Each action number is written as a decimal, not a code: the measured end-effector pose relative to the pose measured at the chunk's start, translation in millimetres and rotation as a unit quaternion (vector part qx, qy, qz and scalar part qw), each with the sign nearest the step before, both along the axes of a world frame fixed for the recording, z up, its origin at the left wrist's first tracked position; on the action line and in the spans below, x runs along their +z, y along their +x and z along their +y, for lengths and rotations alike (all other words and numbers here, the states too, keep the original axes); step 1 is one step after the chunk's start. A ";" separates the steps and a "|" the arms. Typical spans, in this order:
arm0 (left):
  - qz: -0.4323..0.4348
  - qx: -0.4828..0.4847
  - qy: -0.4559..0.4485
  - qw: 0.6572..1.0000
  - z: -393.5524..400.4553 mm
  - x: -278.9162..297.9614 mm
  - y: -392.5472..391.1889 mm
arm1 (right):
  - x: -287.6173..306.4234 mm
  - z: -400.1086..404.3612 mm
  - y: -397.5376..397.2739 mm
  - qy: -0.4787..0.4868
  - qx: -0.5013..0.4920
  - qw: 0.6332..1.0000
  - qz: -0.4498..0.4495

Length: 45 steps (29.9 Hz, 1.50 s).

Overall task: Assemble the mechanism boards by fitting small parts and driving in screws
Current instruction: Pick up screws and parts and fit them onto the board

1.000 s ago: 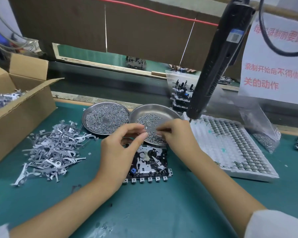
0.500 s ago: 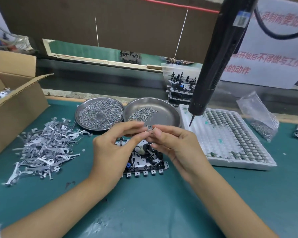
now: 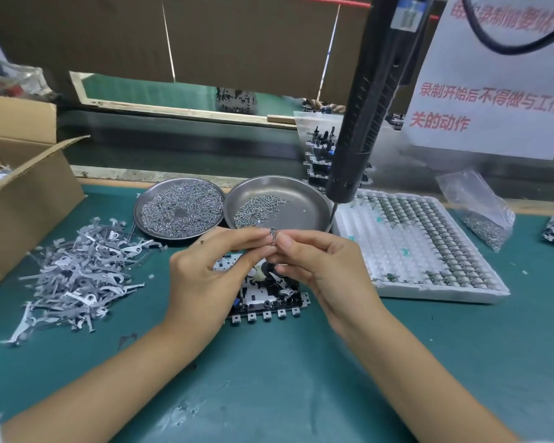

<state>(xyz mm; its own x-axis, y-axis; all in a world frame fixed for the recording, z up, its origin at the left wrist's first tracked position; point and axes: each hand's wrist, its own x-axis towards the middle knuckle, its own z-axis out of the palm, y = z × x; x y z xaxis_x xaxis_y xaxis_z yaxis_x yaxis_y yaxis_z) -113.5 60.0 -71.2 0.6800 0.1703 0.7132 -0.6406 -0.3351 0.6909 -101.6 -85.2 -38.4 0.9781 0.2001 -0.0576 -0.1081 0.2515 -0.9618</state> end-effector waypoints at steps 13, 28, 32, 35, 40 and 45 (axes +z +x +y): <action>0.023 -0.047 -0.028 0.998 -5.4 9.9 -6.6 | -0.7 -8.8 11.2 0.092 0.111 0.983 0.110; 0.129 -0.042 -0.111 0.985 -3.2 10.8 -1.5 | 23.8 -48.5 27.3 -0.155 0.061 0.985 -0.044; 0.156 -0.021 -0.195 0.968 4.1 9.3 6.7 | 36.9 -98.8 44.8 -0.418 -0.120 0.897 -0.085; 0.166 -0.015 -0.228 0.959 5.4 7.1 10.5 | 48.9 -119.7 37.8 -0.498 -0.099 0.855 -0.106; 0.177 -0.017 -0.247 0.953 5.6 2.9 13.6 | 57.9 -99.3 16.7 -0.449 0.027 0.863 -0.231; 0.180 -0.019 -0.251 0.951 5.8 1.7 14.3 | 34.5 -114.9 77.7 -0.679 -0.067 0.706 -0.186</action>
